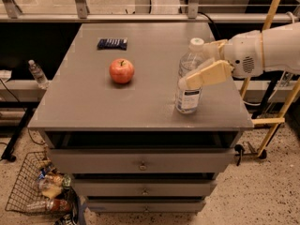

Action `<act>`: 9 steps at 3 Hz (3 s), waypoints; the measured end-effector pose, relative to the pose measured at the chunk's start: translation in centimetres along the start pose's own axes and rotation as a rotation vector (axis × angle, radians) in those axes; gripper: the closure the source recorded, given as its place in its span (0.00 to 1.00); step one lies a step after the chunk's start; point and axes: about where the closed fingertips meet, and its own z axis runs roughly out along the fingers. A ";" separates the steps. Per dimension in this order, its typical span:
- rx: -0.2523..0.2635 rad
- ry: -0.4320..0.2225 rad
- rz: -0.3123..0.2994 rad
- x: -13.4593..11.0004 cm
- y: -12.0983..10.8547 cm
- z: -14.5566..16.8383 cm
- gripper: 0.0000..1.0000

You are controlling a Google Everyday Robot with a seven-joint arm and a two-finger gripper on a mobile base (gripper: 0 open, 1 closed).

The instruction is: Knock blue plastic bottle over

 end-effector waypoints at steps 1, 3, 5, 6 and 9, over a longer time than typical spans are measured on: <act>0.001 -0.003 -0.003 0.4 -0.3 0.3 0.38; 0.044 0.034 -0.135 -2.4 -1.3 -0.9 0.93; 0.028 0.348 -0.451 -4.9 -0.6 1.8 1.00; -0.035 0.536 -0.583 -2.9 0.0 4.2 1.00; -0.261 0.968 -0.854 3.9 0.7 6.4 1.00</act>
Offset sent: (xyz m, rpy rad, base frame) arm 0.0081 -0.0048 0.0018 0.0241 -0.0400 -0.0051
